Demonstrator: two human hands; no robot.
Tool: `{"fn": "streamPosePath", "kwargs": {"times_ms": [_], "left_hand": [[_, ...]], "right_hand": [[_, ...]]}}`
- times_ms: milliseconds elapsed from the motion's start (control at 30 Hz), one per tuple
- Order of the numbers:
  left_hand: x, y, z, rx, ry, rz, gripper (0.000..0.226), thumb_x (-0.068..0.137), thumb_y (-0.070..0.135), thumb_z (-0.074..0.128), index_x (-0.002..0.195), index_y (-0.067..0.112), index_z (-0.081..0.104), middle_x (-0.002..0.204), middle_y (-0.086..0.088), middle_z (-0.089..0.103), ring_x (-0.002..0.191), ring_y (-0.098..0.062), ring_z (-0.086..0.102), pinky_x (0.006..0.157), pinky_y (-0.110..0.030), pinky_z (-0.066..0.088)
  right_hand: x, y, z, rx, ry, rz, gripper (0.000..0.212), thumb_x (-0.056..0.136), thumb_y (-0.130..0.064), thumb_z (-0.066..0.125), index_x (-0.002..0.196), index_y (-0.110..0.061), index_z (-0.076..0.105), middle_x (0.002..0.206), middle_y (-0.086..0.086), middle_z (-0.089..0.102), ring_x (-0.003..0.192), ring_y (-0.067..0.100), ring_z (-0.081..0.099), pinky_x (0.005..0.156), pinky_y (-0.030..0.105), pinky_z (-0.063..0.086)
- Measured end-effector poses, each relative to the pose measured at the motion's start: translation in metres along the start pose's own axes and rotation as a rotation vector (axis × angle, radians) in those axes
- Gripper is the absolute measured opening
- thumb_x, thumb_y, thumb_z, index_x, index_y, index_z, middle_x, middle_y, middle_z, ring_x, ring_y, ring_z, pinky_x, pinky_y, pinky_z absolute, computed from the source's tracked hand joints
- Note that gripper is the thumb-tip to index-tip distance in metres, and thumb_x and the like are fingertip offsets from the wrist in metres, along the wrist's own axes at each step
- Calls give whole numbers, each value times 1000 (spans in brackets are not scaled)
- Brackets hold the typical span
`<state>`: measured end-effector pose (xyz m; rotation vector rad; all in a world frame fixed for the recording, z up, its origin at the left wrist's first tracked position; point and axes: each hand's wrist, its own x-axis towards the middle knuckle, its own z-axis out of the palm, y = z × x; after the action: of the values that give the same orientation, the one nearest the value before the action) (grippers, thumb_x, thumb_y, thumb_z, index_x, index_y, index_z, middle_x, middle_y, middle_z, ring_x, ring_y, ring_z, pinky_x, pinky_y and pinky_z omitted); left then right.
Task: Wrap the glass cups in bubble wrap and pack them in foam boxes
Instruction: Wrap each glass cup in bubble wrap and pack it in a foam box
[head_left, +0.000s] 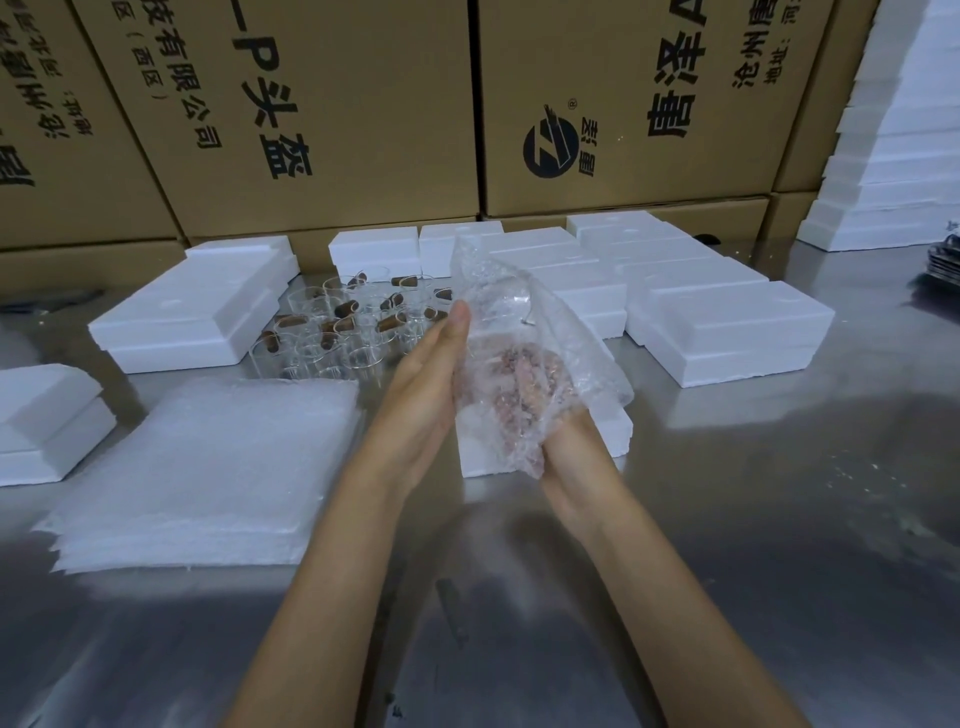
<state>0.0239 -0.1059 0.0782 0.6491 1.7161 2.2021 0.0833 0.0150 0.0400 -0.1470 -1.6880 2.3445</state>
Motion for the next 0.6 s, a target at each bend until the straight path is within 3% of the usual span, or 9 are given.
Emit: {"fn": "streamPosePath", "kwargs": {"times_ms": [33,67,100,167,267,333,433,533,600], "left_hand": [[0,0,0,-4,36,13,61,95,54,53,143,16,51,136,-4,65,126,-19,61,113,-48,42],[0,-1,-1,-14,86,27,50,98,46,54,136,15,56,132,-5,67,122,-21,64,110,-51,45],[1,-2,-2,-16,146,40,36,100,39,55,127,16,61,128,-4,69,118,-22,66,108,-54,47],[3,-4,-5,33,254,56,12,100,25,59,110,20,65,123,-6,70,117,-26,65,108,-56,45],[4,-4,-6,54,291,48,5,98,17,63,96,19,66,117,-9,70,118,-31,63,109,-51,45],[4,-4,-6,30,261,41,15,97,12,61,85,19,66,99,-5,73,99,-23,70,96,-43,55],[4,-5,-6,32,236,23,27,95,4,59,72,18,62,78,0,67,77,-18,63,70,-28,55],[3,-6,-6,103,191,23,16,90,-1,64,83,13,66,87,-4,70,91,-24,67,81,-30,57],[2,-5,-2,100,161,25,27,87,-6,67,109,9,66,109,-6,73,108,-24,69,97,-37,55]], "right_hand": [[1,1,-4,1,-3,-10,24,100,-20,48,107,-13,69,101,18,72,101,32,70,86,48,60],[2,-1,-7,34,-29,-13,26,100,-15,46,96,-19,72,79,3,74,76,13,73,66,28,60],[4,-1,-10,71,-36,14,38,101,-8,42,83,-23,72,66,-6,69,60,3,66,54,19,53],[10,-2,-15,108,27,80,44,103,-3,37,75,-22,65,69,-5,61,61,7,58,56,22,48],[7,-7,-10,118,7,67,20,103,-14,45,92,-20,60,73,-8,60,56,7,50,46,20,40],[4,-6,-8,144,-69,-3,16,95,-9,47,91,-21,58,66,-6,51,49,8,33,42,20,21],[2,-6,-10,135,-123,-41,14,93,-14,50,81,-19,51,64,-3,40,51,9,25,45,25,15],[3,-7,-10,85,-106,-27,21,103,-14,45,84,-19,51,64,-3,41,52,10,27,47,27,15],[3,-7,-11,59,-107,-33,18,101,-13,47,84,-18,51,64,-3,42,51,10,29,47,27,16]]}}
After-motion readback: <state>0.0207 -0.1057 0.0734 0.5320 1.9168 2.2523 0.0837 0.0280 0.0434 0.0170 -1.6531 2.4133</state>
